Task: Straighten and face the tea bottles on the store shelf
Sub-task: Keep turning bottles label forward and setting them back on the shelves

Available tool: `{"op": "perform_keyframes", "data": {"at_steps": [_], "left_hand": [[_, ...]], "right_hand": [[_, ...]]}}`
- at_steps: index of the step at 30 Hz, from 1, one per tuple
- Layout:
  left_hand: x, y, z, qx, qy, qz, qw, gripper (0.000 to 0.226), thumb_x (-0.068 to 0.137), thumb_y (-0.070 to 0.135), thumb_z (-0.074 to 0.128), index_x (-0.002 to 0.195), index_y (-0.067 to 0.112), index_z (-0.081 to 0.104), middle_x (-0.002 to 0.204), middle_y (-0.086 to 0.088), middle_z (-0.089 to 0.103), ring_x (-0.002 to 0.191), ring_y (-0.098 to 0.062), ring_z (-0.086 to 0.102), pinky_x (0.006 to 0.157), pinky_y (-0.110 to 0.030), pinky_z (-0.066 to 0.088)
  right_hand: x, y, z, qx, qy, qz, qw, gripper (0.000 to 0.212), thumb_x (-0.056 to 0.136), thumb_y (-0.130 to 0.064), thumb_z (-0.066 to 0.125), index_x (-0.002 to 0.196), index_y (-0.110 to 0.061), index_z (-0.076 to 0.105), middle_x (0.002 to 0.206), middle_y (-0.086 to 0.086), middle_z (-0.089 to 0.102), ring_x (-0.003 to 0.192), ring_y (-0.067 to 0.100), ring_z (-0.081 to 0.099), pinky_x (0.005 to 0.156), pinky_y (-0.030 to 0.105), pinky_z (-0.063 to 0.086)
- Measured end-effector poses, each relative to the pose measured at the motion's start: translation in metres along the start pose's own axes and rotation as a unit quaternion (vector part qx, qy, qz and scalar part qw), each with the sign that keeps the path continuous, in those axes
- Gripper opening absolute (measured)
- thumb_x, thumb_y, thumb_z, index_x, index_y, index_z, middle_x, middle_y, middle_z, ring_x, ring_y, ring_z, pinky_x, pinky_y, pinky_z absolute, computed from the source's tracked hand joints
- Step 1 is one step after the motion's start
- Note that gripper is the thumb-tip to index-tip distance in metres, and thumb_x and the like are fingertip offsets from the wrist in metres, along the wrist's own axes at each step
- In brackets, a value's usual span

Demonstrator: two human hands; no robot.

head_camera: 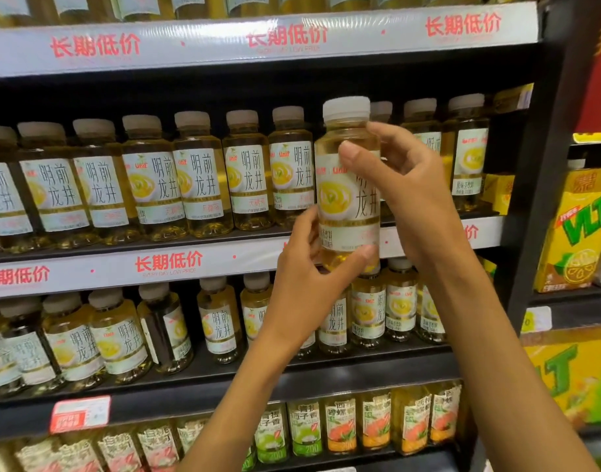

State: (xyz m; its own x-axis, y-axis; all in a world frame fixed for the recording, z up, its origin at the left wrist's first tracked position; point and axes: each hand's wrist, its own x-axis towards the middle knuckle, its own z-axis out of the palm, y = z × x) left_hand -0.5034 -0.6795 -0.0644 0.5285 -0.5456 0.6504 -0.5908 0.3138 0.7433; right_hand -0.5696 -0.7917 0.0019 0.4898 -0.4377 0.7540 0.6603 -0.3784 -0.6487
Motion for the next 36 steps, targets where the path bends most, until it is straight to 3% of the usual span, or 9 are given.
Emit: {"op": "perform_keyframes", "data": {"at_steps": [4,7,11,15,22,26,30,33,36], "left_hand": [[-0.031,0.004,-0.005,-0.095,-0.05,-0.069,0.992,0.038,0.077,0.028,0.071,0.112,0.038,0.058,0.107,0.019,0.071,0.102,0.0,0.066,0.078,-0.012,0.051],[-0.056,0.0,-0.01,-0.151,-0.103,-0.139,0.973,0.047,0.075,0.041,0.068,0.12,0.03,0.058,0.115,0.009,0.07,0.111,-0.007,0.063,0.087,-0.017,0.051],[-0.08,-0.002,-0.011,-0.261,-0.095,-0.238,0.931,0.052,0.074,0.047,0.071,0.12,0.024,0.064,0.118,-0.004,0.069,0.112,-0.02,0.064,0.091,-0.03,0.054],[-0.091,-0.005,-0.009,-0.264,-0.026,-0.294,0.918,0.059,0.068,0.068,0.059,0.108,0.027,0.07,0.096,-0.012,0.074,0.081,-0.026,0.073,0.068,-0.03,0.058],[-0.107,-0.016,-0.015,-0.412,-0.088,-0.317,0.85,0.075,0.075,0.071,0.051,0.108,0.006,0.069,0.08,-0.018,0.067,0.062,-0.025,0.066,0.058,-0.031,0.053],[-0.112,-0.027,-0.014,-0.239,-0.018,-0.323,0.915,0.077,0.072,0.081,0.046,0.114,0.02,0.069,0.097,-0.008,0.075,0.087,-0.021,0.072,0.08,-0.039,0.054],[-0.112,-0.027,-0.013,-0.175,0.02,-0.309,0.935,0.066,0.051,0.093,0.049,0.098,0.052,0.07,0.112,0.013,0.071,0.112,-0.015,0.064,0.104,-0.049,0.042],[-0.111,-0.028,-0.009,-0.211,0.042,-0.331,0.919,0.076,0.049,0.088,0.051,0.102,0.039,0.072,0.105,-0.001,0.074,0.102,-0.026,0.067,0.094,-0.05,0.049],[-0.114,-0.026,-0.009,-0.324,-0.008,-0.366,0.872,0.081,0.066,0.078,0.046,0.103,0.009,0.071,0.081,-0.017,0.07,0.066,-0.028,0.067,0.061,-0.035,0.055]], "right_hand": [[-0.017,0.006,0.003,0.125,-0.075,0.143,0.979,0.032,0.089,-0.032,0.062,0.116,-0.015,0.06,0.107,0.003,0.072,0.102,0.019,0.069,0.08,0.031,0.057],[-0.028,0.013,0.003,0.241,-0.124,0.238,0.933,0.032,0.085,-0.039,0.058,0.099,-0.014,0.072,0.11,0.011,0.07,0.106,0.026,0.067,0.088,0.039,0.055],[-0.046,0.019,0.008,0.185,-0.142,0.256,0.938,0.041,0.083,-0.033,0.059,0.11,-0.003,0.064,0.096,0.009,0.072,0.091,0.02,0.07,0.075,0.031,0.057],[-0.066,0.029,0.019,0.139,-0.132,0.269,0.944,0.047,0.078,-0.039,0.065,0.115,-0.009,0.063,0.105,0.014,0.071,0.097,0.024,0.068,0.081,0.033,0.058],[-0.08,0.039,0.026,0.304,-0.137,0.334,0.882,0.05,0.085,-0.044,0.053,0.116,-0.005,0.06,0.099,0.014,0.072,0.091,0.025,0.07,0.079,0.036,0.058],[-0.083,0.038,0.024,0.241,-0.144,0.294,0.914,0.047,0.087,-0.044,0.052,0.106,-0.004,0.066,0.096,0.011,0.074,0.089,0.021,0.071,0.074,0.03,0.058],[-0.088,0.032,0.024,0.129,-0.126,0.261,0.949,0.04,0.089,-0.042,0.055,0.106,-0.008,0.068,0.099,0.005,0.074,0.091,0.016,0.07,0.078,0.027,0.056],[-0.087,0.032,0.028,0.085,-0.124,0.263,0.953,0.039,0.09,-0.042,0.057,0.108,-0.008,0.066,0.097,0.003,0.075,0.089,0.013,0.071,0.077,0.025,0.056],[-0.084,0.034,0.026,0.164,-0.132,0.302,0.93,0.043,0.082,-0.045,0.06,0.107,-0.011,0.063,0.093,0.008,0.074,0.092,0.021,0.071,0.079,0.033,0.057]]}}
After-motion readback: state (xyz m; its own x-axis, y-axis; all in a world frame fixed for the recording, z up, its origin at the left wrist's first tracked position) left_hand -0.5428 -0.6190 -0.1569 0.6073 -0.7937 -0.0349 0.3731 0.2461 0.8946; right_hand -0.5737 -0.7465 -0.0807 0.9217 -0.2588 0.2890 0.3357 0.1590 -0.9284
